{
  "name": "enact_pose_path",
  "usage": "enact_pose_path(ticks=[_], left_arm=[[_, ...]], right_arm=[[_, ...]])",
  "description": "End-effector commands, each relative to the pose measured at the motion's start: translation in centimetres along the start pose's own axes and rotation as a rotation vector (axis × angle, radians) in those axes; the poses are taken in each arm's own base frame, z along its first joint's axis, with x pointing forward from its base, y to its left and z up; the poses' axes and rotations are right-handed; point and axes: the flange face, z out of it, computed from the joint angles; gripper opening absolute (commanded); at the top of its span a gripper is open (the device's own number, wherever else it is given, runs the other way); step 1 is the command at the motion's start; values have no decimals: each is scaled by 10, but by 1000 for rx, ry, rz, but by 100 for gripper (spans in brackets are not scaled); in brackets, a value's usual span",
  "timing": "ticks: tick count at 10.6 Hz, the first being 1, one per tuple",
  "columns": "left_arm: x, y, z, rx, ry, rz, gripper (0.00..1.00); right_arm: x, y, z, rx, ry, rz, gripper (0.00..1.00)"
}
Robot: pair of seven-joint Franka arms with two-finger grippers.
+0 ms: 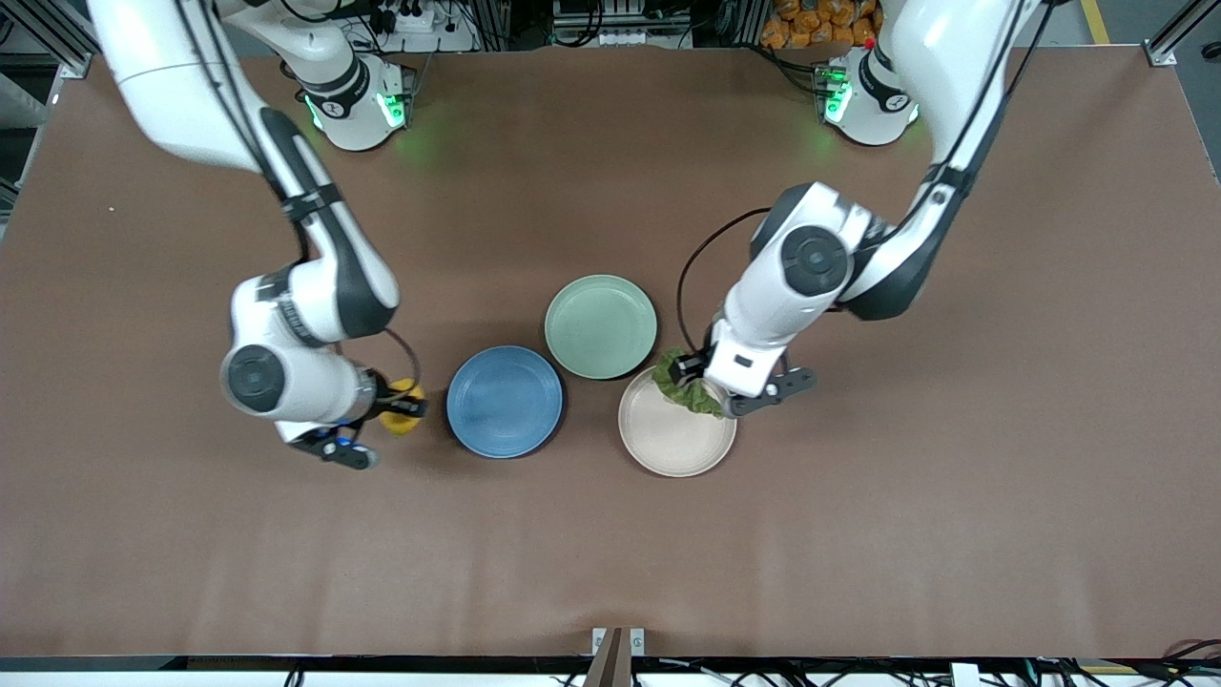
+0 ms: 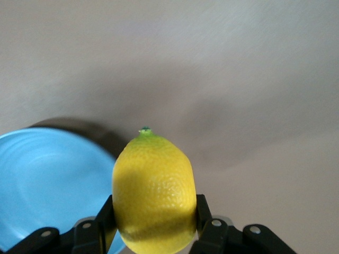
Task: Place lemon and lettuce in plates
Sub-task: 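Carry the lettuce to the cream plate while the right gripper carries the lemon, then open the left gripper over the cream plate while the right gripper releases the lemon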
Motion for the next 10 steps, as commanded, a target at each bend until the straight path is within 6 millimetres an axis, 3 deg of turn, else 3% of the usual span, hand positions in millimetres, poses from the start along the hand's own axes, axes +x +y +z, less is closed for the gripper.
enact_pose_path(ticks=[1, 3, 6, 7, 8, 9, 10], left_arm=[[-2, -13, -50, 38, 34, -18, 100], [13, -32, -89, 74, 68, -40, 100], [30, -71, -144, 127, 60, 89, 100], [35, -85, -161, 142, 53, 145, 100], [34, -95, -179, 155, 52, 157, 100], [36, -106, -191, 166, 50, 143, 100], [34, -111, -203, 169, 56, 141, 100]], right_arm=[[-31, -36, -3, -9, -1, 66, 0], [-58, -75, 3, -7, 12, 114, 0], [-62, -87, 18, 10, 31, 131, 1], [-62, -88, 25, -3, 31, 122, 34], [-64, -91, 33, -16, 34, 108, 79], [-65, -94, 37, -18, 36, 101, 100], [-65, -94, 36, -16, 38, 96, 100]])
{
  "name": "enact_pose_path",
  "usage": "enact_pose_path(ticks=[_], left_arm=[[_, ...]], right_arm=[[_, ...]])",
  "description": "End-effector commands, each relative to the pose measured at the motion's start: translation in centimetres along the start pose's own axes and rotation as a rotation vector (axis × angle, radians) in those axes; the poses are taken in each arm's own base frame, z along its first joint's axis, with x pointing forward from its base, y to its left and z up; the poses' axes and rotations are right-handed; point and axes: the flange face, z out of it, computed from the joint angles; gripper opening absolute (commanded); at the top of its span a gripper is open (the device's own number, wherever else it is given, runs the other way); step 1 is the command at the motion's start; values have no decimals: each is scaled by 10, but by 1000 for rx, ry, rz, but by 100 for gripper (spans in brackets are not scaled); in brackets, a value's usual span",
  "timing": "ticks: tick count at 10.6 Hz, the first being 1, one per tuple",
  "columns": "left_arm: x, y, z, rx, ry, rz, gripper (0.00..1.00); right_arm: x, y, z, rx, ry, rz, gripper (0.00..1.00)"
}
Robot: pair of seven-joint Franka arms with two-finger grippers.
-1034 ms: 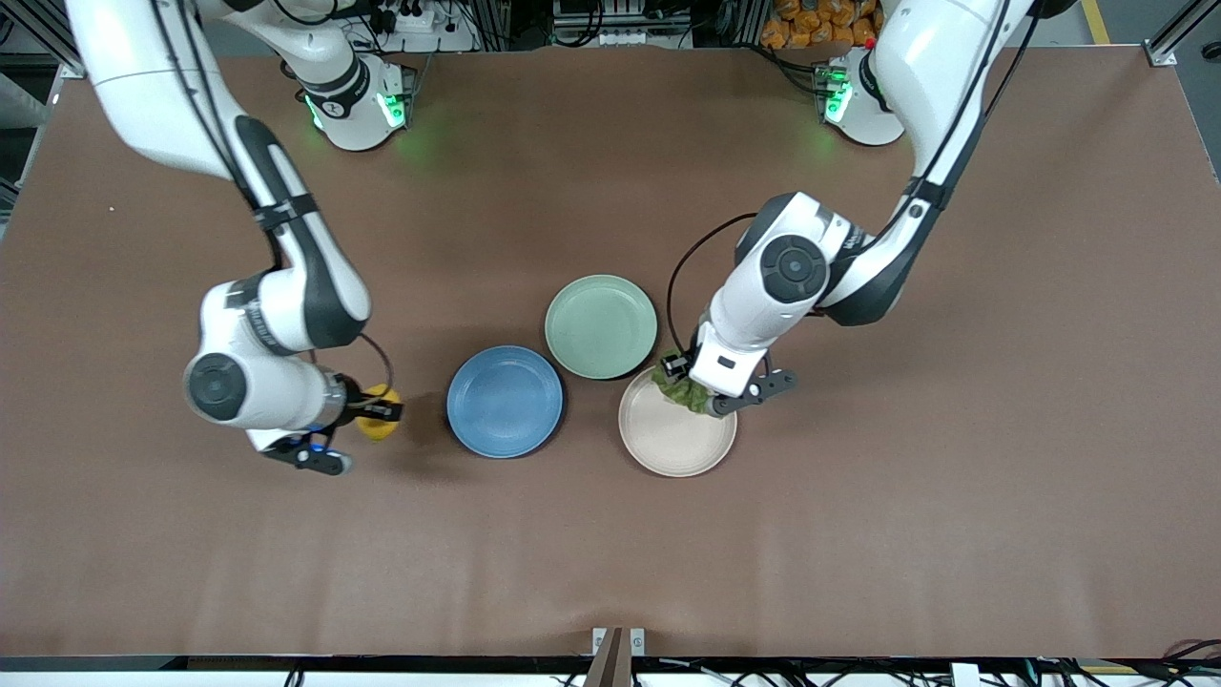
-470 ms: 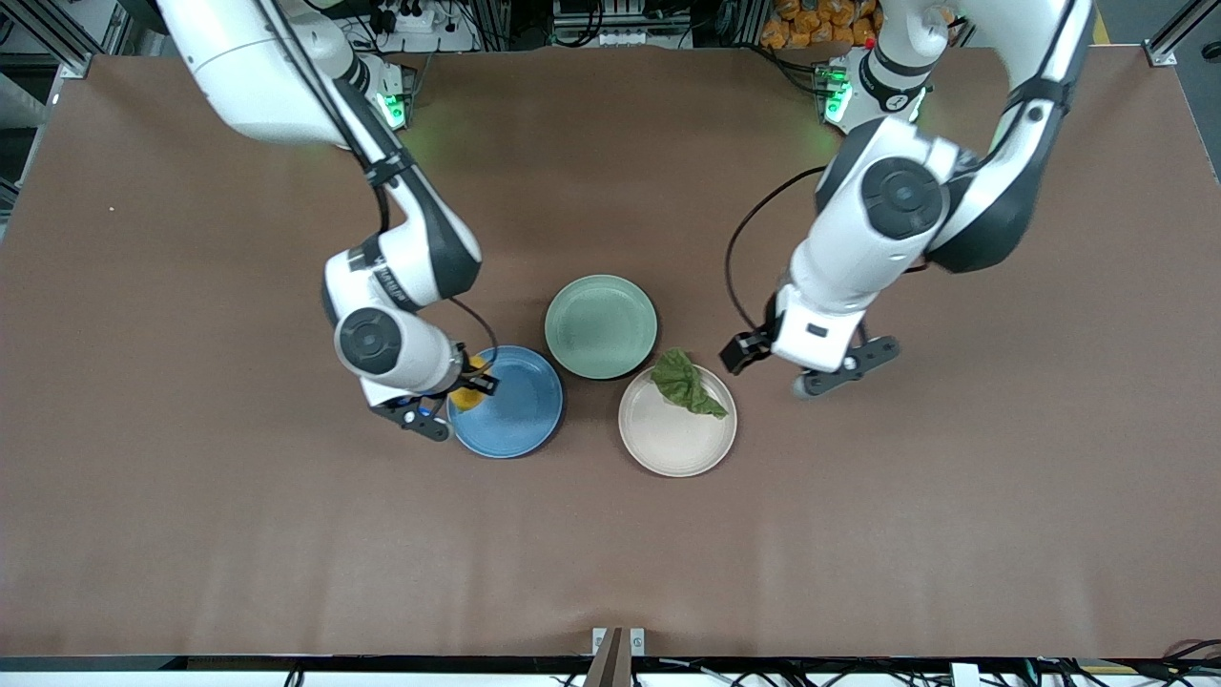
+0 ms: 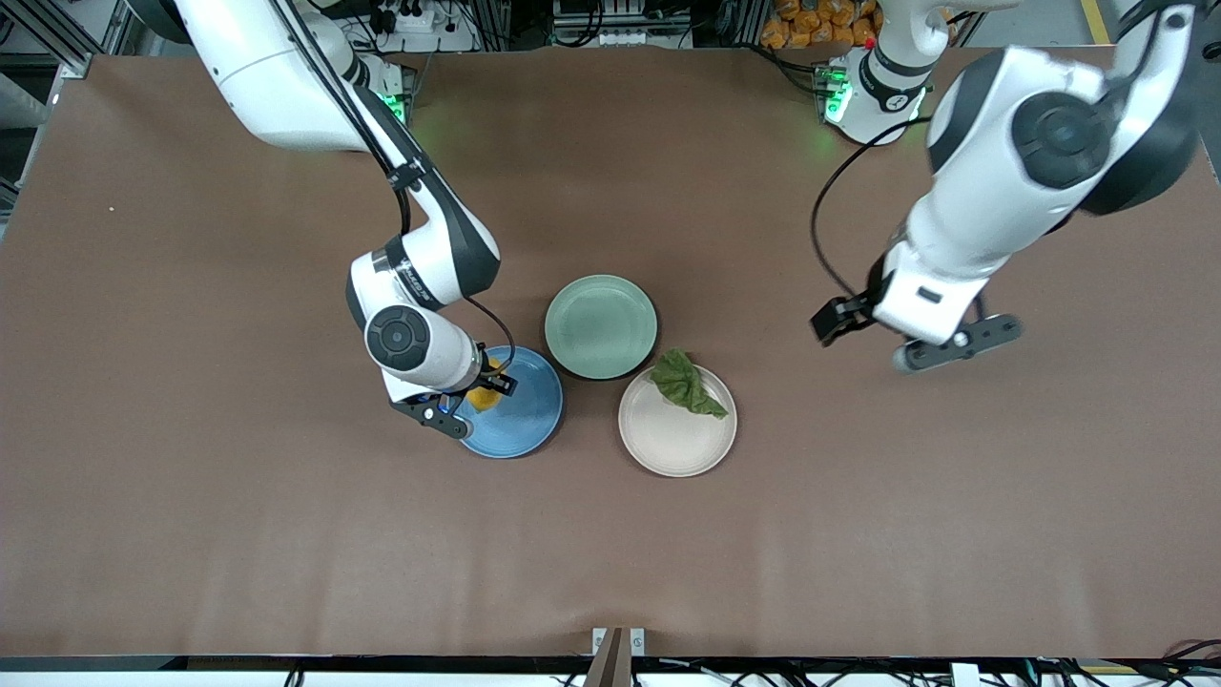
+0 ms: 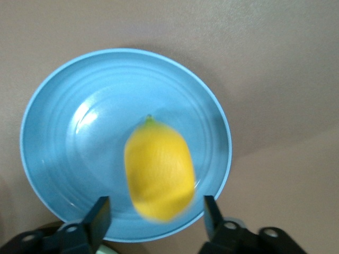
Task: Place lemon and lettuce in plates
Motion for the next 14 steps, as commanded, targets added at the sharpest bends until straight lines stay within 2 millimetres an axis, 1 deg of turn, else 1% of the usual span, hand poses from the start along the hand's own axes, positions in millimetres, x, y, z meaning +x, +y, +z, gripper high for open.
enact_pose_path(ticks=[1, 2, 3, 4, 6, 7, 8, 9, 10, 11, 12, 13, 14], left_arm=[[-6, -22, -26, 34, 9, 23, 100], [0, -34, -36, 39, 6, 38, 100], [1, -39, -45, 45, -1, 77, 100], [6, -52, -54, 48, -3, 102, 100], [0, -64, -77, 50, 15, 168, 100], [-2, -70, -85, 53, 20, 190, 100], [-5, -76, -94, 54, 28, 193, 100], [-9, -79, -101, 56, 32, 194, 100], [-14, -81, -104, 62, 24, 206, 100], [-16, -82, -106, 64, 23, 212, 100], [-16, -82, -105, 65, 22, 213, 100], [-16, -84, -106, 63, 24, 209, 100], [-11, -95, -109, 52, 24, 184, 100]], right_arm=[[3, -3, -1, 2, 16, -6, 100], [8, 0, -4, 5, 18, 0, 100], [17, 4, -15, 19, 29, -9, 100], [37, 17, -26, 34, 36, -36, 100], [79, 62, -38, 40, 33, -120, 100], [91, 80, -49, 33, 27, -149, 100], [112, 107, -60, 39, 39, -156, 100], [129, 134, -71, 44, 52, -184, 100], [145, 160, -77, 49, 55, -202, 100], [154, 180, -87, 49, 71, -234, 100], [158, 195, -93, 15, 91, -285, 100], [162, 219, -96, -15, 100, -297, 100], [154, 231, -95, -20, 98, -294, 100]])
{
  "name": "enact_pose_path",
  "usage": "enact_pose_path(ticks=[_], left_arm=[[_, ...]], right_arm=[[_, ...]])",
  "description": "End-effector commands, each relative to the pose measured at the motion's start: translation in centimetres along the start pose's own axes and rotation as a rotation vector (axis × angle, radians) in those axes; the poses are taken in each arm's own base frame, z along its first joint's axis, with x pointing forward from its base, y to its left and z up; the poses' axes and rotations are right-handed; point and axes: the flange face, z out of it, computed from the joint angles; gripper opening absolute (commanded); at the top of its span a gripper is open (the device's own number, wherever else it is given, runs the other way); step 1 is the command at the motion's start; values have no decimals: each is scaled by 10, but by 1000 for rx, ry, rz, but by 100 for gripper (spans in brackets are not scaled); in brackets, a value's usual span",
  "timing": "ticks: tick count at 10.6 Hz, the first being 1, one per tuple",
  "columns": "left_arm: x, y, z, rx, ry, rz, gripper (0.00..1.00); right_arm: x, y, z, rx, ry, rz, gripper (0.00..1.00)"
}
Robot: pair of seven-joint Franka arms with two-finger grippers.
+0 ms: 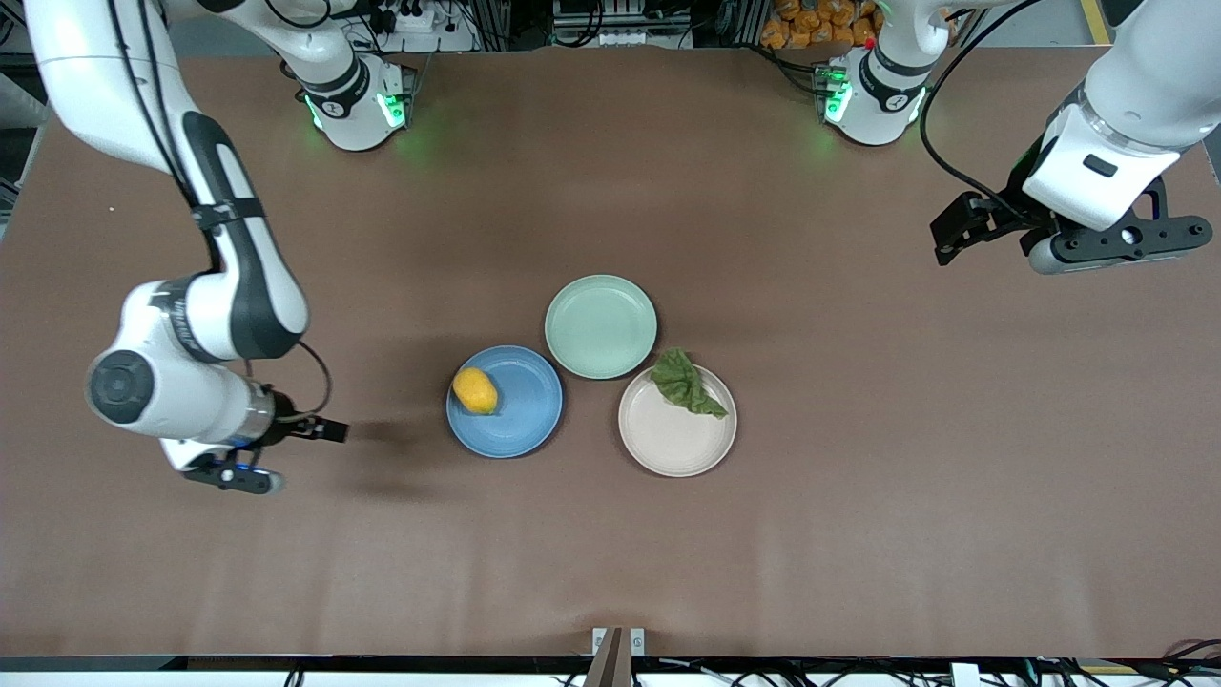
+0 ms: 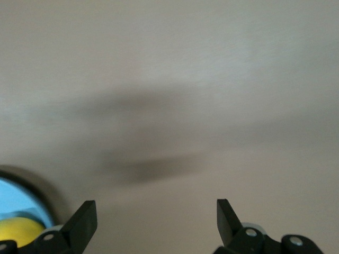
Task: Place lemon and lettuce in plates
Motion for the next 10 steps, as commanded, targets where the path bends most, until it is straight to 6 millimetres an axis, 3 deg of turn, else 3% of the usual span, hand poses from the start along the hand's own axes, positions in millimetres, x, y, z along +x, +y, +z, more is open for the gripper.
enact_pose_path(ticks=[1, 4, 6, 10], left_arm=[[-1, -20, -4, 8, 0, 0, 100], [-5, -23, -3, 13, -3, 17, 100], [-4, -23, -2, 15, 2, 19, 100], [-1, -26, -6, 11, 9, 10, 100]], right_arm=[[-35, 20, -9, -26, -3, -23, 100], [-89, 26, -7, -32, 10, -34, 100], [-105, 23, -14, -32, 32, -45, 100], [-112, 25, -91, -42, 31, -40, 100]])
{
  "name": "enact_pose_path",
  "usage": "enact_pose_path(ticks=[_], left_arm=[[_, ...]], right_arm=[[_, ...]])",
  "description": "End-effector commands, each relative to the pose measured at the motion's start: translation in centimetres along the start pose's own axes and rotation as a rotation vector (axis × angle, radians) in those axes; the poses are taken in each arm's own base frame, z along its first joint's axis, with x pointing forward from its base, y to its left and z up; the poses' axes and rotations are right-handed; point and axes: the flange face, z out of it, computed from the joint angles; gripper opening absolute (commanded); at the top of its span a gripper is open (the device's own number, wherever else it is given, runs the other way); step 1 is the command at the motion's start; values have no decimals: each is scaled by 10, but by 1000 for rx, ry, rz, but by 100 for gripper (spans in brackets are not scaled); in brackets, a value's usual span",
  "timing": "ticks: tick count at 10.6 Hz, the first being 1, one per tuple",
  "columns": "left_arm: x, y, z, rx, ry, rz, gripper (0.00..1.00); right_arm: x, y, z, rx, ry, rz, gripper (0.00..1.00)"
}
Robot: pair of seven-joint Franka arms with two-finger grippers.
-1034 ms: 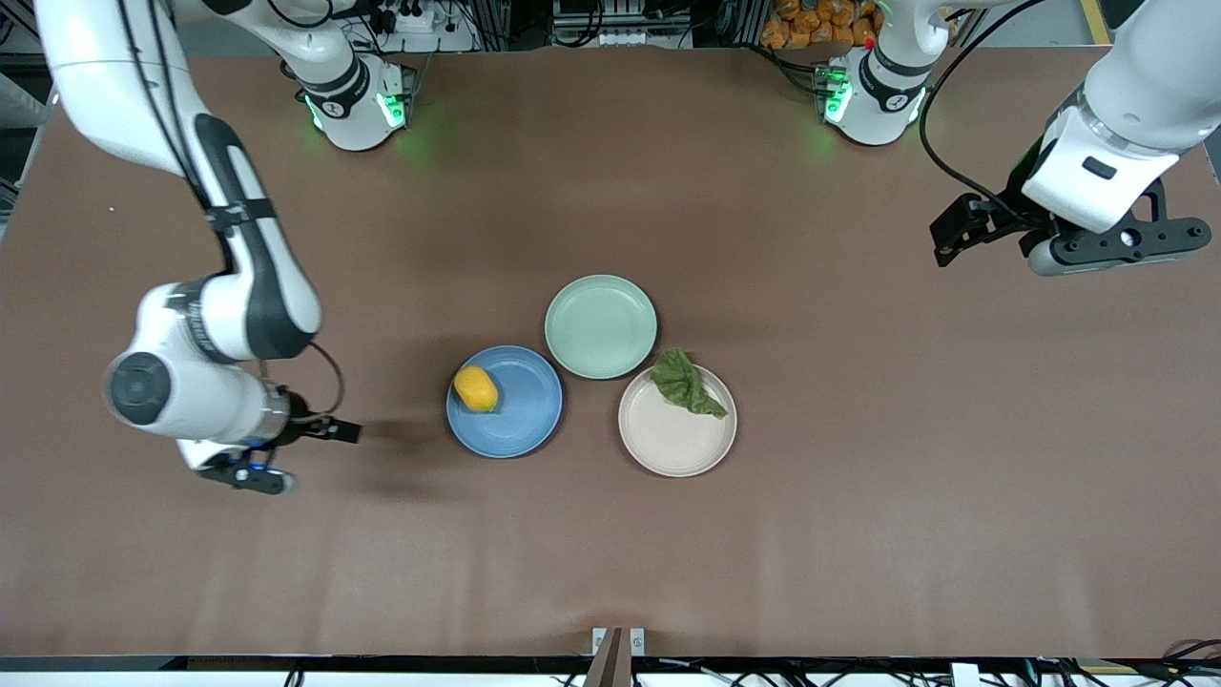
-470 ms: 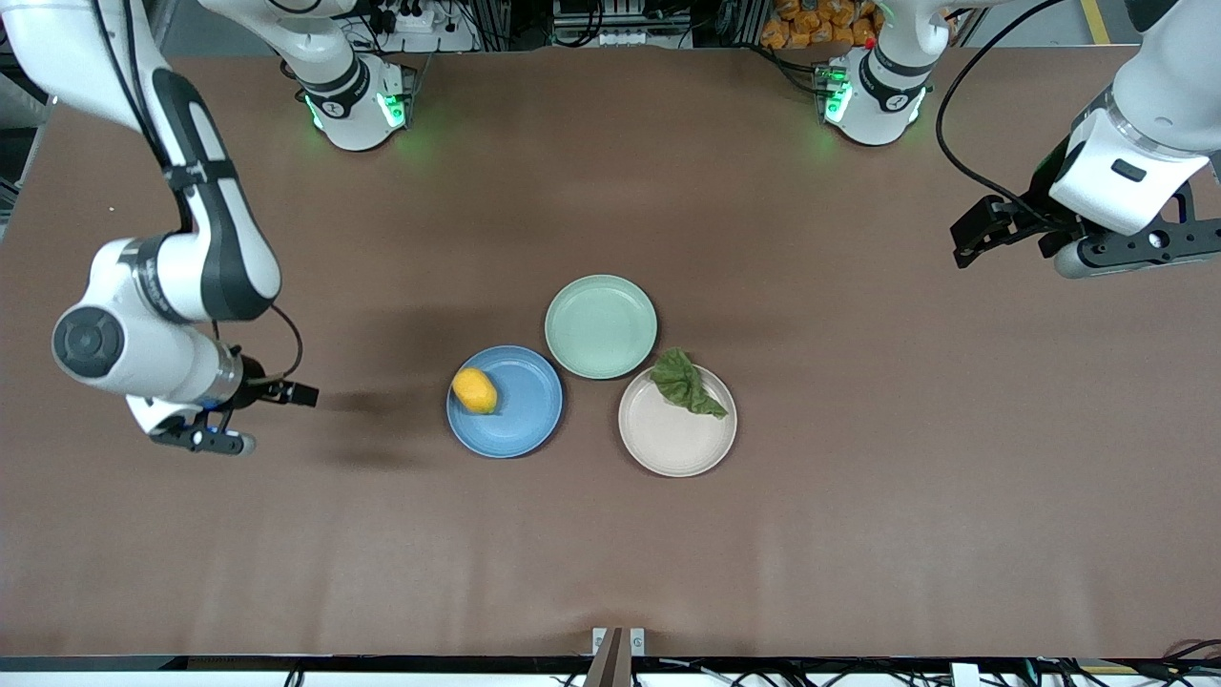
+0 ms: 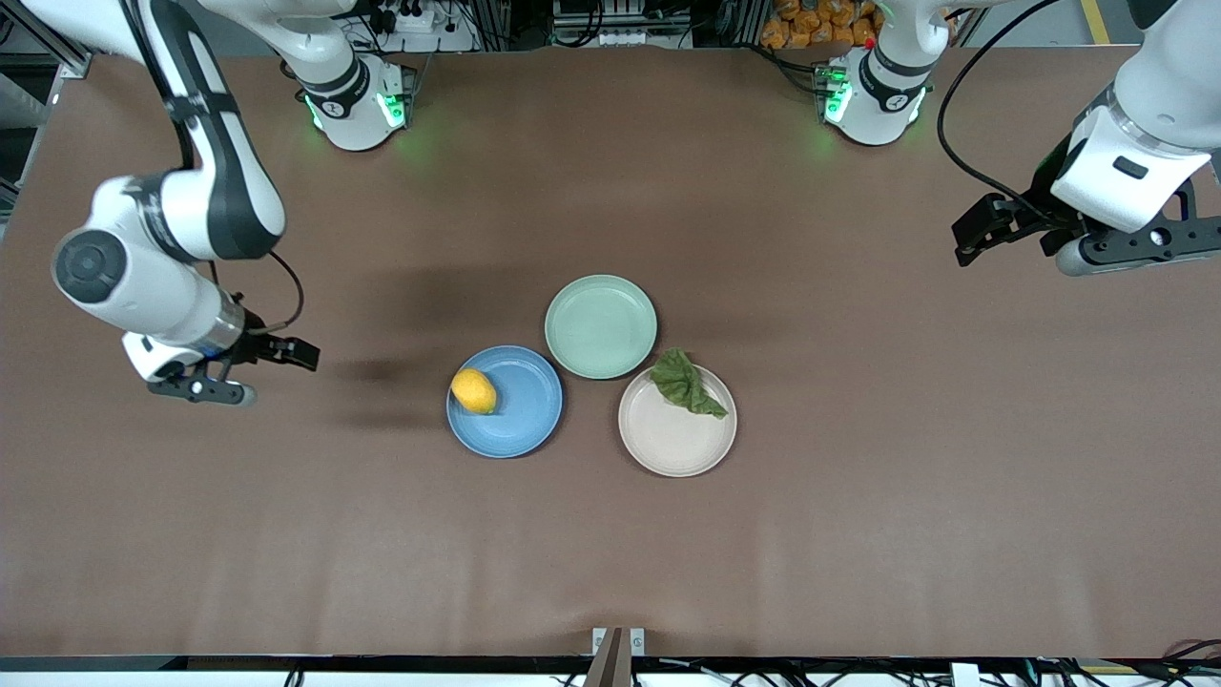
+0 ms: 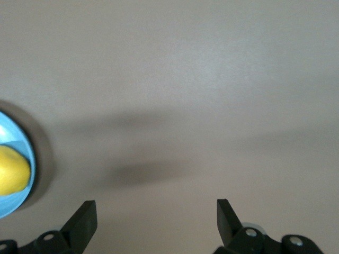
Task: Place lemon and lettuce in plates
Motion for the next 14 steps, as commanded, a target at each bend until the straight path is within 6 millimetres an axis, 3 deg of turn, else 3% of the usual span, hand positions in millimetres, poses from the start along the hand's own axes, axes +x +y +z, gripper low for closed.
enact_pose_path(ticks=[1, 2, 5, 8, 11, 14], left_arm=[[-4, -6, -6, 5, 11, 17, 100], [0, -15, -11, -1, 20, 3, 100], [2, -18, -9, 2, 18, 81, 100], [6, -26, -11, -2, 32, 79, 100], [5, -25, -11, -3, 32, 81, 100], [7, -27, -9, -1, 28, 78, 100]], right_arm=[[-10, 5, -58, -19, 0, -5, 100], [-9, 6, -86, -19, 11, -2, 100], [-9, 10, -180, -12, -4, -39, 100], [-26, 3, -240, -7, 24, -59, 100], [-40, -2, -271, 69, 49, -68, 100], [-45, 4, -275, 62, 50, -63, 100]])
